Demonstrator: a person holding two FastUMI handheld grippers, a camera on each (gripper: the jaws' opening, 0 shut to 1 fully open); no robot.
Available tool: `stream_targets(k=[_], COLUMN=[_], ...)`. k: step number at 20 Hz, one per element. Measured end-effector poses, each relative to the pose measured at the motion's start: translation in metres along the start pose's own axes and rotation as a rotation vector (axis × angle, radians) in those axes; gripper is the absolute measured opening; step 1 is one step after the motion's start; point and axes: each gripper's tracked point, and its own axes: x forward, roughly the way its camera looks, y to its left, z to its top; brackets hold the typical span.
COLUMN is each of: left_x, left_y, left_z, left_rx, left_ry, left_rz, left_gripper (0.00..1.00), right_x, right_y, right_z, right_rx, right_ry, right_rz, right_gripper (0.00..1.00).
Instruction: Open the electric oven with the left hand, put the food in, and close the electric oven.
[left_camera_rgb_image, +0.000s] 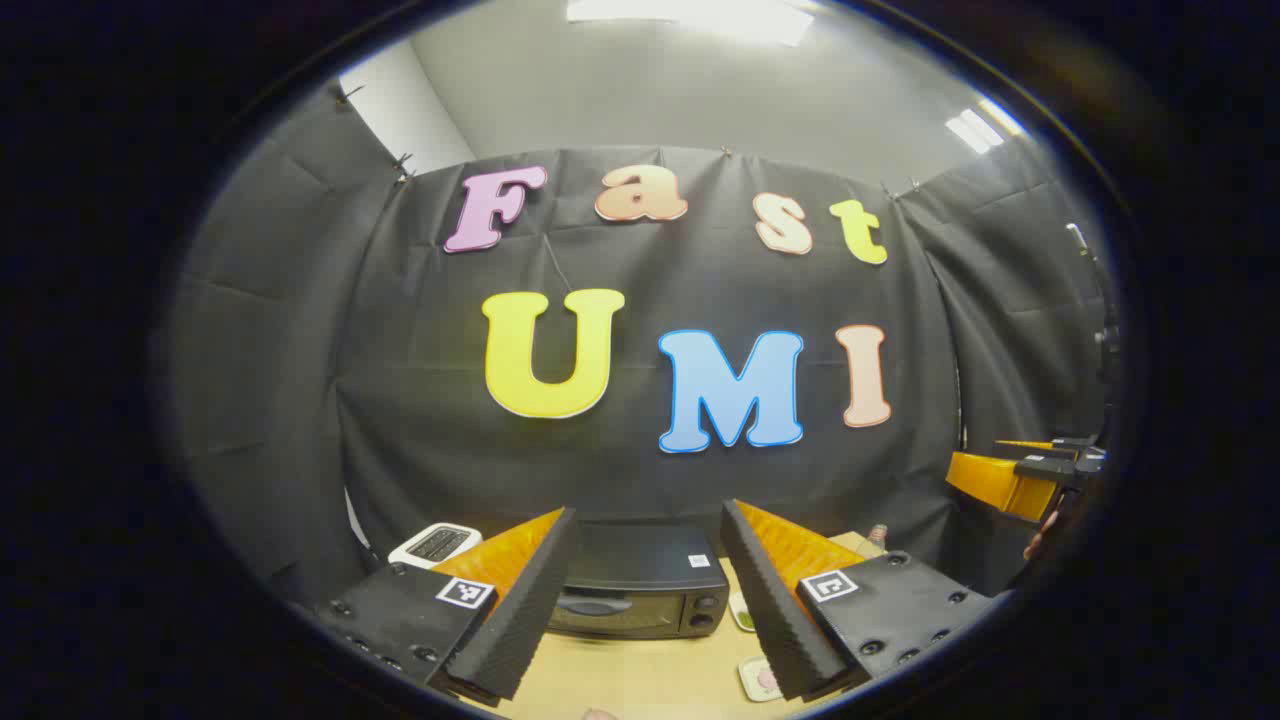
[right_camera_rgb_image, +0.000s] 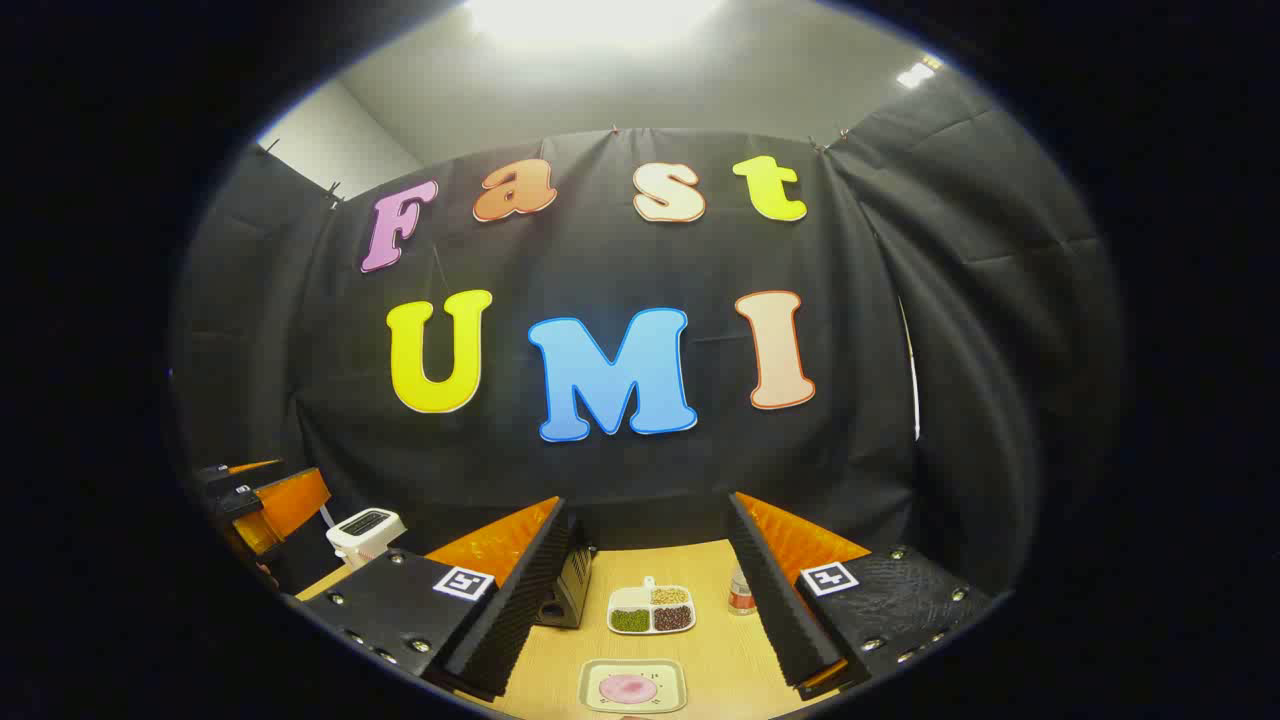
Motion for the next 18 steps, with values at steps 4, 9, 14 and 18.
stream_targets(k=[4, 9, 14, 18], left_x=[0.005, 0.011, 0.013, 0.018], left_y=[0.005, 0.008, 0.008, 0.010], left_z=[-0.003, 0.005, 0.007, 0.002], left_rx=[0.000, -0.006, 0.002, -0.014], left_ry=[0.003, -0.012, -0.011, 0.007], left_rz=[0.008, 0.006, 0.000, -0.005], left_gripper=[0.95, 1.00, 1.00, 1.00], right_x=[0.005, 0.008, 0.010, 0.010], right_y=[-0.001, 0.004, 0.009, 0.013], right_z=[0.003, 0.007, 0.011, 0.009], right_rx=[-0.003, -0.015, -0.027, -0.028], right_ry=[-0.005, -0.010, -0.011, -0.003], right_rz=[-0.004, 0.006, 0.016, 0.026], right_gripper=[0.96, 0.96, 0.96, 0.96])
